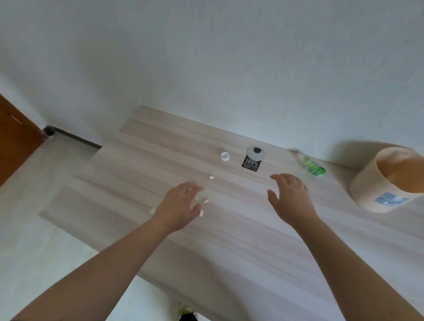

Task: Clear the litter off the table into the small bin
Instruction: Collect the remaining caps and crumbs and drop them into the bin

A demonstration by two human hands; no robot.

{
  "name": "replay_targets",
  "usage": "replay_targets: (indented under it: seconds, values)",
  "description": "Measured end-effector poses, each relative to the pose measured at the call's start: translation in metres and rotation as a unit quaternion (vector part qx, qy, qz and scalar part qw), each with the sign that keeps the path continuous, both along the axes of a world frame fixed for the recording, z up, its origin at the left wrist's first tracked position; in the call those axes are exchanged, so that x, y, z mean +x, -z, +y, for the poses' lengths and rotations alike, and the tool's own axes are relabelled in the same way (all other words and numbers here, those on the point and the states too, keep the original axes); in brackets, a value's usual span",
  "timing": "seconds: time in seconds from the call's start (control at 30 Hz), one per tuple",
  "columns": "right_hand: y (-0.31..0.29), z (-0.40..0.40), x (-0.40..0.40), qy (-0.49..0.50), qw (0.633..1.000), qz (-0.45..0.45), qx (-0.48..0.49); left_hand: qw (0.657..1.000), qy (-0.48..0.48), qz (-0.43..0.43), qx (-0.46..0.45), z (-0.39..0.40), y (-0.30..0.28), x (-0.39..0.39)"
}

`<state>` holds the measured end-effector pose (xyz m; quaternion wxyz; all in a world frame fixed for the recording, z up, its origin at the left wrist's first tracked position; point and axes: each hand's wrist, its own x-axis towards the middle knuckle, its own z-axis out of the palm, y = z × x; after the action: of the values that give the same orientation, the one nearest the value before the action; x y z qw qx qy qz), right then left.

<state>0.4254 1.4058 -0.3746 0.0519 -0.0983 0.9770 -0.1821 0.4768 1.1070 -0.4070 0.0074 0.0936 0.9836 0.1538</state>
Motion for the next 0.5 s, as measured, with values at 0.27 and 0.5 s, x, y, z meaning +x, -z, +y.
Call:
replay_targets:
  seconds: [0.27,0.5]
  values:
    - [0.044,-0.094,0.026,0.026,0.998,-0.056,0.034,0.997,0.026,-0.027,-0.066,-0.114,0.054,0.014]
    - [0.060,-0.108,0.050,0.065,0.991,-0.098,0.067,0.995,0.007,-0.094,-0.039,-0.137,0.101,0.016]
